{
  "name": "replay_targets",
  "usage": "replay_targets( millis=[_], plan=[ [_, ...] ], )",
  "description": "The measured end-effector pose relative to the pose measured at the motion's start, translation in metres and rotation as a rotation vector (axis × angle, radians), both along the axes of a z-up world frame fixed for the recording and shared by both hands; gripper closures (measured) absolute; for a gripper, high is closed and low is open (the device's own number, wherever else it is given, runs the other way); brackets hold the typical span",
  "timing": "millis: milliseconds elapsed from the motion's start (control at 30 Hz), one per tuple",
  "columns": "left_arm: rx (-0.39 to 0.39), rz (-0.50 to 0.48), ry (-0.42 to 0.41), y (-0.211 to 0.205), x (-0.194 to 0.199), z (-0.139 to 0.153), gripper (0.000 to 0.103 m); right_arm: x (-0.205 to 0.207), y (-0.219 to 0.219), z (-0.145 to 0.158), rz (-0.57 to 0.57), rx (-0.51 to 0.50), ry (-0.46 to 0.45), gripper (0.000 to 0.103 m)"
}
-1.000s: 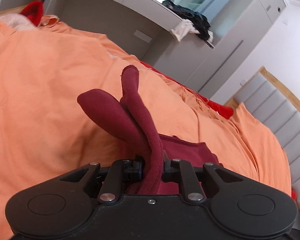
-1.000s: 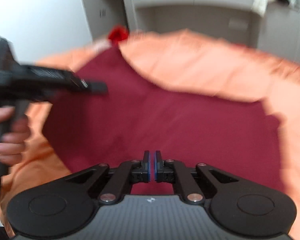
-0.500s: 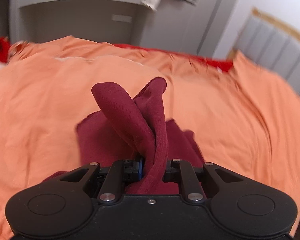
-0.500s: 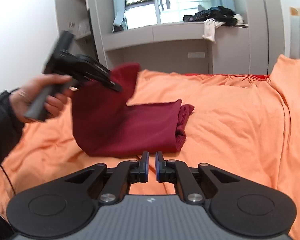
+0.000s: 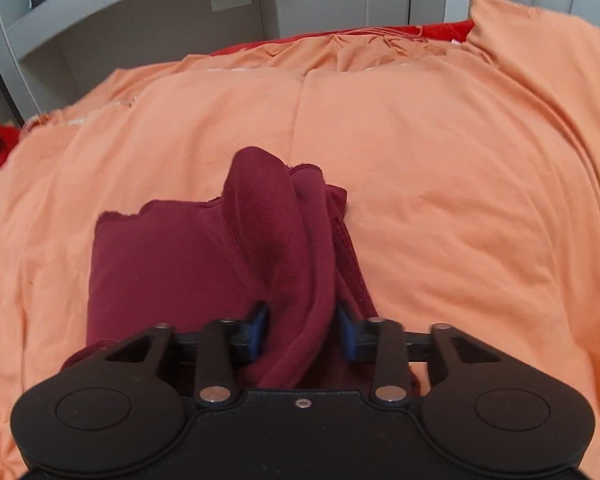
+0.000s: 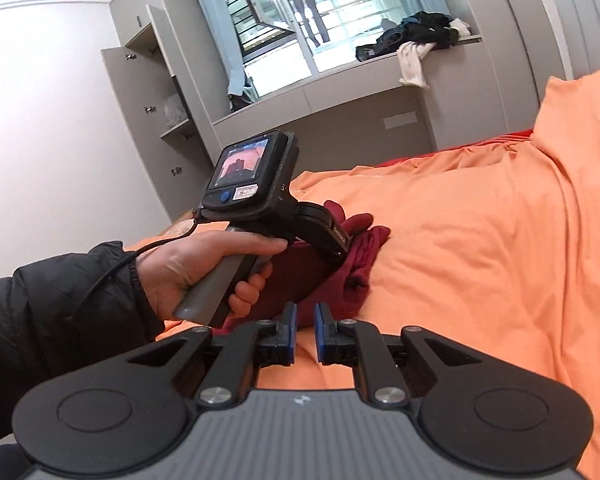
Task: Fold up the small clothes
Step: 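Lift the held edge over the shirt with the left tool and release, then close the right tool on the opposite shirt edge and lift it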
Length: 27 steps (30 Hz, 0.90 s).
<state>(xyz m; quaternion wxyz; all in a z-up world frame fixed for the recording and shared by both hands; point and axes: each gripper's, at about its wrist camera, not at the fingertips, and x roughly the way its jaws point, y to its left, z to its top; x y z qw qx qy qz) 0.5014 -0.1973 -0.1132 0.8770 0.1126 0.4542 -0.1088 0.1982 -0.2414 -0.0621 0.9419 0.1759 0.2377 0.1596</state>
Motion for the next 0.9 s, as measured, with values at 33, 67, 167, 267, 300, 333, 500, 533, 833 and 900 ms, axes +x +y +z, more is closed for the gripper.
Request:
replay_targets(
  millis=[33,67,167,267,300,333,500,533,833,900],
  plan=[
    [-0.003,-0.016,-0.004,-0.005,-0.001,0.003,0.046,0.0,-0.002,0.0,-0.012,-0.005,0.002,0.091],
    [-0.04,-0.05,-0.002,-0.01,-0.005,0.008,0.024,0.002,-0.003,-0.002,-0.023,-0.009,0.007,0.091],
    [-0.125,-0.119,-0.036,-0.018,-0.018,0.03,0.017,0.003,-0.007,-0.006,-0.033,-0.014,0.039,0.091],
    [-0.219,-0.151,-0.079,-0.014,-0.028,0.068,0.015,0.006,-0.006,-0.012,-0.045,-0.033,0.068,0.091],
    [-0.26,-0.158,-0.106,-0.007,-0.033,0.085,0.012,0.007,-0.005,-0.014,-0.05,-0.051,0.076,0.091],
    [-0.297,-0.163,-0.139,-0.001,-0.038,0.102,0.009,0.007,-0.003,-0.015,-0.054,-0.072,0.076,0.086],
    [-0.357,-0.159,-0.316,0.065,-0.079,0.167,0.0,0.009,0.016,-0.009,0.019,-0.15,0.012,0.043],
    [-0.349,-0.151,-0.326,0.08,-0.086,0.17,0.0,0.013,0.02,-0.004,0.061,-0.145,-0.008,0.044],
    [-0.166,0.131,-0.373,0.21,-0.133,0.089,0.001,0.135,0.076,0.019,0.351,-0.249,0.014,0.052],
    [-0.134,0.174,-0.375,0.232,-0.139,0.074,0.0,0.156,0.09,0.019,0.36,-0.298,0.055,0.056]
  ],
)
